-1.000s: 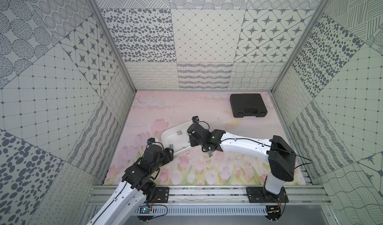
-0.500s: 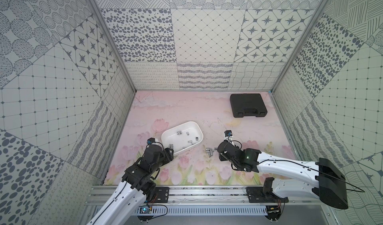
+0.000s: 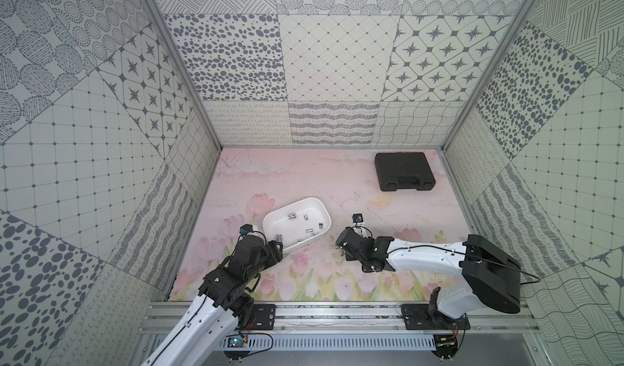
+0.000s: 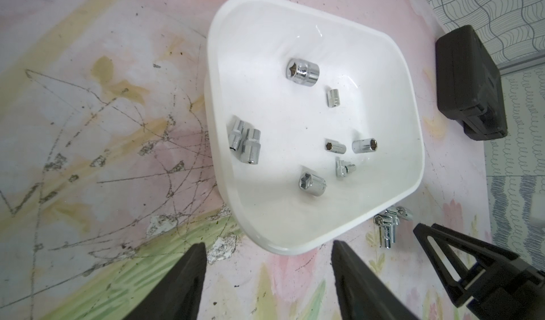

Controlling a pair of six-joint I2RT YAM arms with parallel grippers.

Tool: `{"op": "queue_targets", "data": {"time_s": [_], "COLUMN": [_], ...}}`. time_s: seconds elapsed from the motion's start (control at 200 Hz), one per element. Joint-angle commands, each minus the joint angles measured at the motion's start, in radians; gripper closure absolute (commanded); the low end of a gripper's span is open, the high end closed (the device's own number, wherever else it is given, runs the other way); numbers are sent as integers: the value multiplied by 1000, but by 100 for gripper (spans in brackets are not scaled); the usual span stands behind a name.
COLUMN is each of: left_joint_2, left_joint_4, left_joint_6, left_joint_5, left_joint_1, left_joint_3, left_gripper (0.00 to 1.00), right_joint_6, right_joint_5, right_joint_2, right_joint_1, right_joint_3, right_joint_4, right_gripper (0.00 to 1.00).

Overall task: Put the socket on the desktop into the storage box
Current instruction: Pick up the socket head from the center of the board.

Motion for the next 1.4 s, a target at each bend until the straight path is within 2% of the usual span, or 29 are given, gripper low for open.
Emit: {"op": "queue_targets", "data": {"time_s": [0.0, 0.335, 0.565, 0.88, 1.395], "left_joint_2": [0, 0, 0, -1, 0], "left_joint_4": [28, 29, 30, 29, 29], "left_joint_6": [-1, -1, 0, 0, 0], "left_joint_5": [1, 4, 2, 4, 1], "left_joint_1": [-3, -2, -2, -2, -2], "left_joint_3": [-7, -7, -8, -8, -8], "left_gripper": [28, 28, 28, 28, 28], "right_joint_6": [6, 29, 25, 29, 26], "right_joint_5": [-31, -31, -36, -39, -45], "right_joint_2": [32, 74, 103, 124, 137], "right_joint_1": [-20, -43, -44, -48, -62], "right_joint_3": [28, 24, 40, 45, 42], "right_joint_4": [71, 72, 71, 72, 75], "right_gripper": [49, 59, 60, 70, 72]}}
